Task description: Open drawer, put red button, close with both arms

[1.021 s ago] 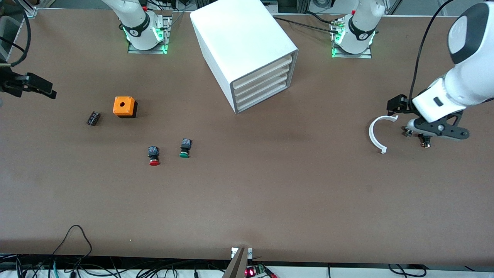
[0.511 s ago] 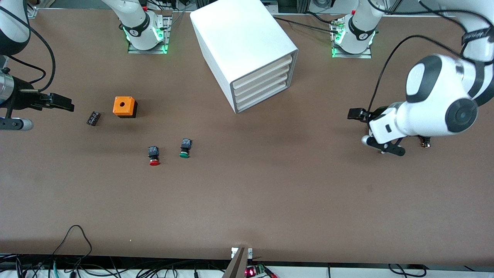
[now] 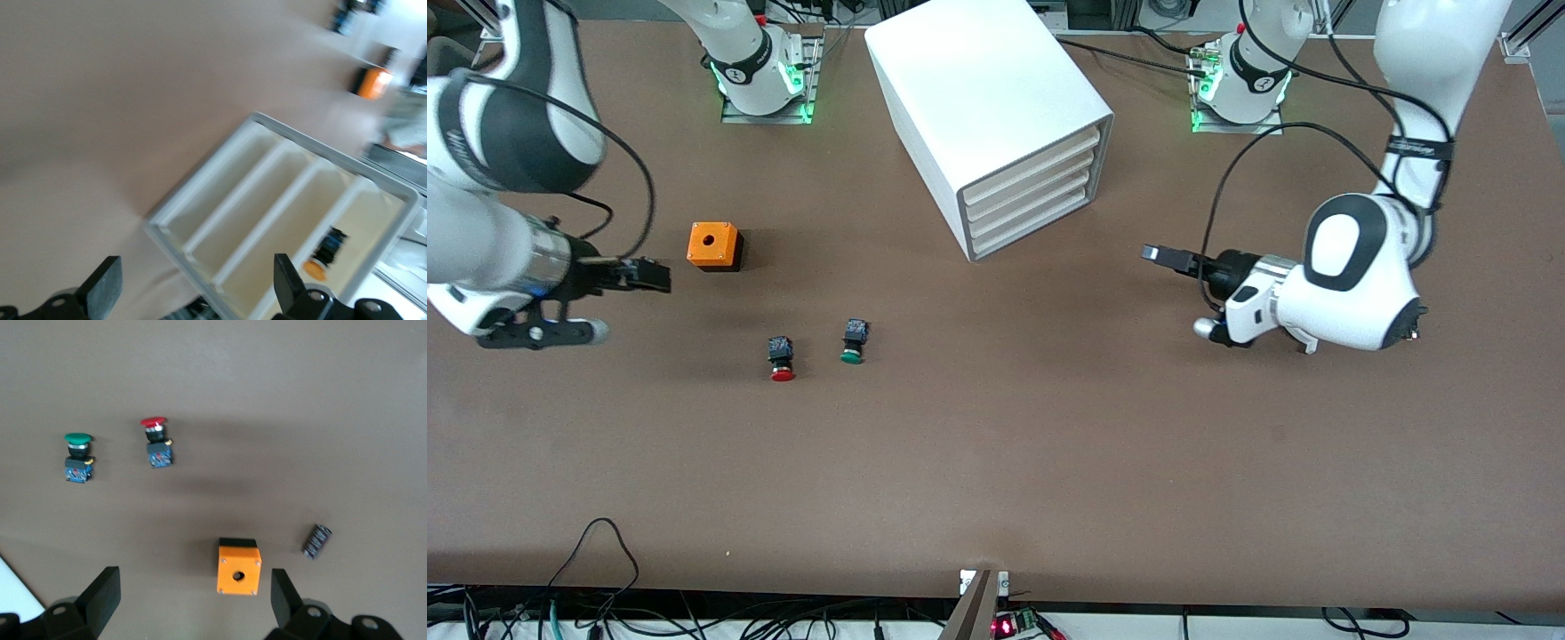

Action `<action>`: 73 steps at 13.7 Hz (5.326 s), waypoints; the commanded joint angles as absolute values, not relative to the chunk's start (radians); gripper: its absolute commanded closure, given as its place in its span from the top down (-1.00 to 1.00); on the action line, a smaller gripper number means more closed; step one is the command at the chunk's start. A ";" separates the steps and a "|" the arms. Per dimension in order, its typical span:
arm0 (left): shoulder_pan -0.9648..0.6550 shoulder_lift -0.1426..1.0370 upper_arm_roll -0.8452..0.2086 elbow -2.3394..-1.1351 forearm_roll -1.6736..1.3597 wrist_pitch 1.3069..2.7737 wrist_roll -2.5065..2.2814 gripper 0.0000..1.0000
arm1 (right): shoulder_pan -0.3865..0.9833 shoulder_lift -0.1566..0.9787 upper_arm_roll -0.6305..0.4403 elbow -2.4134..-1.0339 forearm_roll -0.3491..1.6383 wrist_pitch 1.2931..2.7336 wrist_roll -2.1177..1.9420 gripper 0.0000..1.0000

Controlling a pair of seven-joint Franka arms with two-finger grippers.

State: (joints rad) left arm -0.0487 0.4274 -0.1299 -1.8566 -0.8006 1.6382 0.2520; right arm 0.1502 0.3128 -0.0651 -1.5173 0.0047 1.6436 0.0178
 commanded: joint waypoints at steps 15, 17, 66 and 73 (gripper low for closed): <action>-0.110 0.416 -0.416 -2.203 -1.163 1.954 0.425 -0.31 | 0.207 0.514 -0.014 -1.738 0.015 2.081 0.117 1.00; -0.110 0.416 -0.417 -2.209 -1.163 1.968 0.426 -1.00 | 0.207 0.511 0.012 -1.785 0.009 2.147 0.104 1.00; 0.025 0.089 -0.081 -1.634 0.058 1.687 0.085 1.00 | 0.166 0.433 0.204 -1.490 0.005 2.114 -0.251 -0.50; 0.026 0.087 -0.135 -1.595 0.081 1.689 0.026 1.00 | 0.186 0.439 0.357 -1.372 -0.003 2.004 -0.503 -0.50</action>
